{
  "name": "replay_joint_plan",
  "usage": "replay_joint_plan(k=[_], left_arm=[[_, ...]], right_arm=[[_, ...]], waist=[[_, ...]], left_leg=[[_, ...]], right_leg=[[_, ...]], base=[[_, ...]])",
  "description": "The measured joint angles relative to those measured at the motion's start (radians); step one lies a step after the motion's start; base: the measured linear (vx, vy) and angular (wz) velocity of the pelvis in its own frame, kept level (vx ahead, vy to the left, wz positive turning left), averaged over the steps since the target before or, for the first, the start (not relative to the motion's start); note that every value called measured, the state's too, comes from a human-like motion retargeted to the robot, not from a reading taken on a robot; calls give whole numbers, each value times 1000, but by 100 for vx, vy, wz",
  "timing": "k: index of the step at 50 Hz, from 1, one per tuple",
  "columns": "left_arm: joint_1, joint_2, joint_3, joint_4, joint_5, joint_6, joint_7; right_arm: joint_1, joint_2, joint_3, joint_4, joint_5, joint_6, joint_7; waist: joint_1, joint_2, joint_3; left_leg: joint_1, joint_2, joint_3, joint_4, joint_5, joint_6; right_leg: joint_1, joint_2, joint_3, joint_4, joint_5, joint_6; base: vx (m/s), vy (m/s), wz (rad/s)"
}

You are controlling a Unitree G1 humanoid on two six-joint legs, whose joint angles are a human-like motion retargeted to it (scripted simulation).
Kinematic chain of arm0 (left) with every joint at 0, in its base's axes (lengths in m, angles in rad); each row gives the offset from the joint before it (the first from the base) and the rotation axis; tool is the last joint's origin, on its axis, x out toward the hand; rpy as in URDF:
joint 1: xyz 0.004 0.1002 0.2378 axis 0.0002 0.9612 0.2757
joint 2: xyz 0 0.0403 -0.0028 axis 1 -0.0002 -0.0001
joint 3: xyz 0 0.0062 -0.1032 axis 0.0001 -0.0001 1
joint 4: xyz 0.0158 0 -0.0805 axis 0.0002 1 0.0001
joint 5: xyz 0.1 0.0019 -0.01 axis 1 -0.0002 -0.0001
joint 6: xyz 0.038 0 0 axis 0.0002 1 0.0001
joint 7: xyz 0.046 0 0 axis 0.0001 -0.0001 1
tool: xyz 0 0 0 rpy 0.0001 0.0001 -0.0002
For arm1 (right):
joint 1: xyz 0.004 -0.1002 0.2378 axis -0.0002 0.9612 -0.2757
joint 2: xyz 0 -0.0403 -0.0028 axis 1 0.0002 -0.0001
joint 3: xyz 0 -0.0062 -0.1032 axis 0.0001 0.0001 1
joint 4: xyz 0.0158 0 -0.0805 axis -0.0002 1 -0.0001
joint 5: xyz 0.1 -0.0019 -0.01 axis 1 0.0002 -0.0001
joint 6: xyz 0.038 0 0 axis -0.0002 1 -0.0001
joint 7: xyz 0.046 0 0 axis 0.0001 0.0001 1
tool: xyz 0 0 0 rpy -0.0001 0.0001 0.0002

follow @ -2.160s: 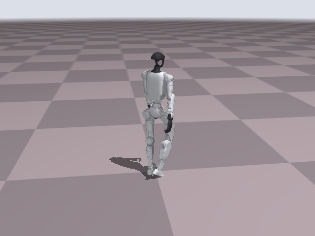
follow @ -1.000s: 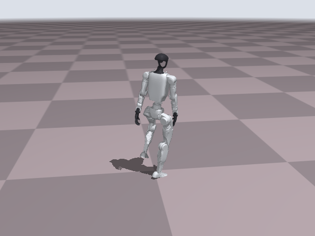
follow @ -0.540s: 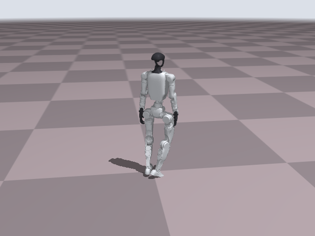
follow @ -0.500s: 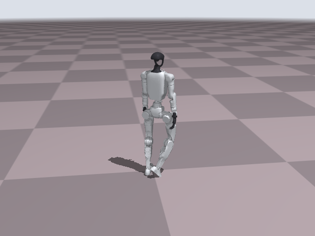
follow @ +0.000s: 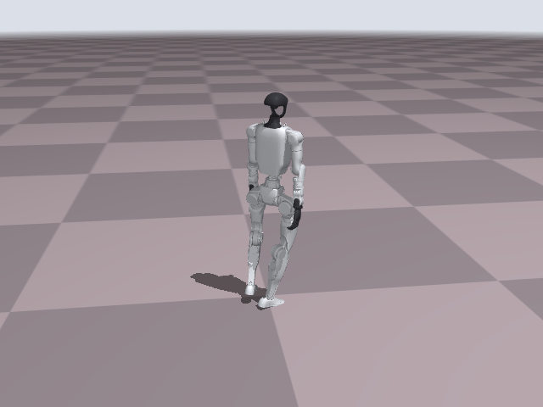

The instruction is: In place motions

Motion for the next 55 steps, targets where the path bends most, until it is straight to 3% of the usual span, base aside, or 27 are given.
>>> replay_joint_plan(k=[2, 3, 5, 7, 10, 12, 15, 20, 24, 25, 27, 28, 30, 32, 35, 39, 42, 45, 50, 53, 55], left_arm=[[61, 32, 50, 104, 9, 35, 48], [94, 49, 51, 155, -28, 52, 81], [171, 79, 97, 172, -90, 107, 107], [220, 91, 163, 172, -130, 112, 99], [292, 90, 275, 172, -96, 25, 105], [352, 114, 289, 172, -82, 30, 120], [418, 150, 262, 172, -110, 61, 162], [285, 162, 203, 172, -116, 49, 132], [151, 133, 99, 159, -73, 50, 96], [122, 121, 66, 149, -66, 49, 92], [60, 90, -6, 121, -61, 48, 79], [18, 68, -30, 100, -63, 52, 62], [-101, 31, -55, 36, -59, 57, -10], [-237, 31, -106, -57, -70, 43, -88], [-401, 51, -162, -208, -33, 19, -126], [-458, 46, -196, -347, -24, -48, -70], [-433, 28, -244, -393, -40, -73, -87], [-395, 5, -261, -385, -10, -64, -102], [-212, -17, -221, -254, -12, -40, -97], [-20, -18, -110, -138, 14, -11, -81], [78, -1, 2, -50, 40, 23, -60]], right_arm=[[-96, 32, 29, -54, -29, -14, 32], [-138, 56, 37, -120, -46, -15, 50], [-245, 99, 94, -297, -34, -12, 117], [-327, 141, 164, -521, -27, -37, 148], [-403, 187, 245, -809, -42, -109, 157], [-412, 193, 299, -934, -63, -159, 154], [-389, 177, 341, -1006, -157, -204, 114], [-315, 147, 339, -889, -273, -212, 103], [-145, 122, 256, -623, -341, -160, 136], [-96, 113, 214, -540, -364, -138, 128], [-12, 84, 106, -367, -376, -84, 101], [15, 62, 49, -287, -370, -49, 93], [36, 2, -55, -159, -294, 24, 84], [35, -65, -143, -62, -130, 65, 67], [76, -129, -251, 0, 63, 114, 57], [230, -175, -317, 0, 144, 117, -32], [335, -175, -327, 0, 178, 91, -98], [355, -136, -321, 0, 182, 105, -120], [233, -70, -203, 0, 129, 76, -36], [98, -29, -33, 0, 81, 74, 8], [-67, 18, 77, 0, 22, 68, 34]], waist=[[79, 10, -27], [128, 16, -11], [217, 21, 65], [248, -13, 170], [279, -66, 241], [294, -79, 214], [295, -83, 120], [183, -31, 102], [90, -29, 52], [81, -33, 42], [15, -19, 8], [-21, 7, -7], [-59, 41, 17], [-67, 28, 119], [-161, 53, 219], [-245, 81, 182], [-222, 83, 102], [-132, 59, 77], [-59, 31, 49], [-48, 19, 27], [0, -10, 4]], left_leg=[[-255, 76, -84, 321, 117, 9], [-352, 98, -126, 443, 110, 34], [-483, 187, -149, 644, 50, 27], [-578, 206, -135, 767, 10, 47], [-712, 147, -149, 882, -23, 34], [-767, 141, -144, 903, -31, 31], [-780, 185, -114, 888, -62, 60], [-522, 139, -154, 650, -54, 24], [-128, -45, -179, 117, 10, -27], [-18, -99, -191, -70, -4, -53], [146, -113, -108, -298, -208, 18], [179, -110, -80, -395, -203, 68], [150, -95, -156, -463, -157, 46], [141, -132, -191, -464, -128, 60], [147, -111, -210, -495, -91, 76], [134, -80, -181, -531, -61, 70], [122, -89, -175, -546, -57, 67], [145, -101, -161, -552, -65, 58], [202, -126, -125, -505, -124, 58], [187, -111, -46, -317, -82, 44], [8, -20, 29, 42, 101, -14]], right_leg=[[-42, 15, 39, -51, 49, 18], [-48, 6, 66, -44, 62, 36], [-70, 19, 129, -28, 90, 19], [-59, 2, 167, -24, 100, -10], [-65, -56, 218, -17, 109, -14], [-76, -63, 228, -21, 112, -19], [-107, -54, 214, -25, 108, -20], [-56, -2, 104, -56, 91, -6], [-28, -10, 32, 4, 35, 10], [-26, -15, 24, 38, 20, 11], [-67, -16, -34, 183, 77, 15], [-124, -18, -70, 310, 178, 23], [-355, -75, -24, 666, 376, 25], [-533, -147, 70, 969, 313, 3], [-699, -208, 56, 1245, 241, -15], [-834, -200, 56, 1346, 179, -1], [-815, -224, 35, 1290, 168, -6], [-684, -173, 48, 1103, 199, 15], [-256, -14, 58, 472, 349, 96], [-46, 18, -44, 155, 15, 15], [-44, -13, 39, 25, 9, 17]], base=[[-26, -18, -94], [-28, -16, -132], [-47, -13, -158], [-64, -11, -117], [-25, -4, -67], [26, 0, -16], [37, 2, 38], [7, -4, 99], [41, -1, 89], [55, 2, 75], [51, 6, 111], [16, 4, 77], [-27, 7, 1], [-52, 17, -12], [-48, 16, 98], [19, -5, 58], [33, -12, 7], [8, -10, -65], [12, -3, -54], [13, 5, -51], [-20, 3, -157]])
